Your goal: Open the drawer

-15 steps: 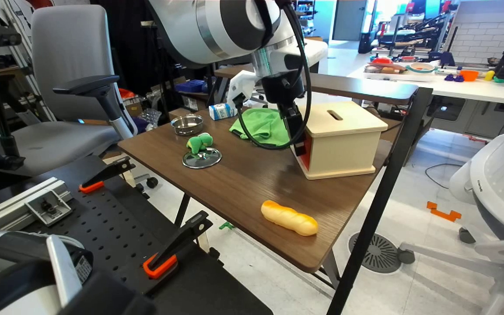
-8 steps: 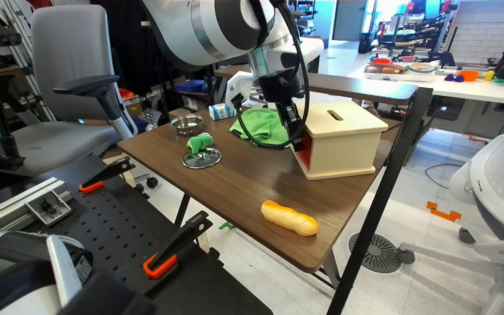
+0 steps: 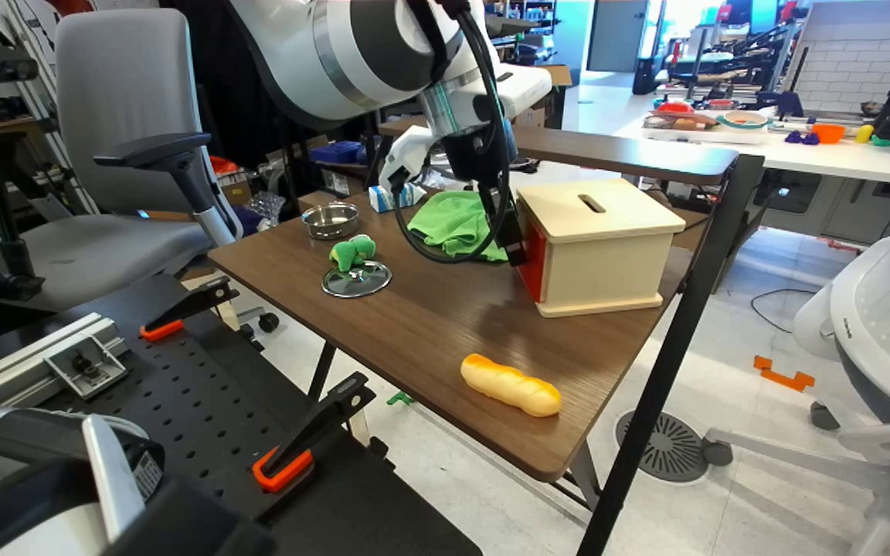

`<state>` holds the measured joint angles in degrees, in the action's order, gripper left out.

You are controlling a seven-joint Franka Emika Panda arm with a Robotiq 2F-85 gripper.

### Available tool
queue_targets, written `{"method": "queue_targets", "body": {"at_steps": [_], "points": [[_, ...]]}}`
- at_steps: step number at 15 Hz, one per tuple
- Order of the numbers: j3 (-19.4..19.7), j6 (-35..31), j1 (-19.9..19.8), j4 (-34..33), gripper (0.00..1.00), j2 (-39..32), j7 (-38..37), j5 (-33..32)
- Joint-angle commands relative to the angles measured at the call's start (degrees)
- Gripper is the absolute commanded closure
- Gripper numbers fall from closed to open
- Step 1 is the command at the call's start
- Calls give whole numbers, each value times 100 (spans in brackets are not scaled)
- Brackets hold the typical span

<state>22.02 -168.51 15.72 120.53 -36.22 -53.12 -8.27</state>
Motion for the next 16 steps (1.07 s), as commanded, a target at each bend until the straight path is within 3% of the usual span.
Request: {"method": "queue_targets", "body": {"at_steps": [1, 8, 15, 16], "points": [[449, 57, 484, 379, 93, 267, -265, 144], [779, 37, 1051, 879, 93, 551, -347, 2], [718, 43, 1171, 1278, 93, 858, -262, -68], [731, 37, 1195, 1312, 54, 876, -260, -91]]}}
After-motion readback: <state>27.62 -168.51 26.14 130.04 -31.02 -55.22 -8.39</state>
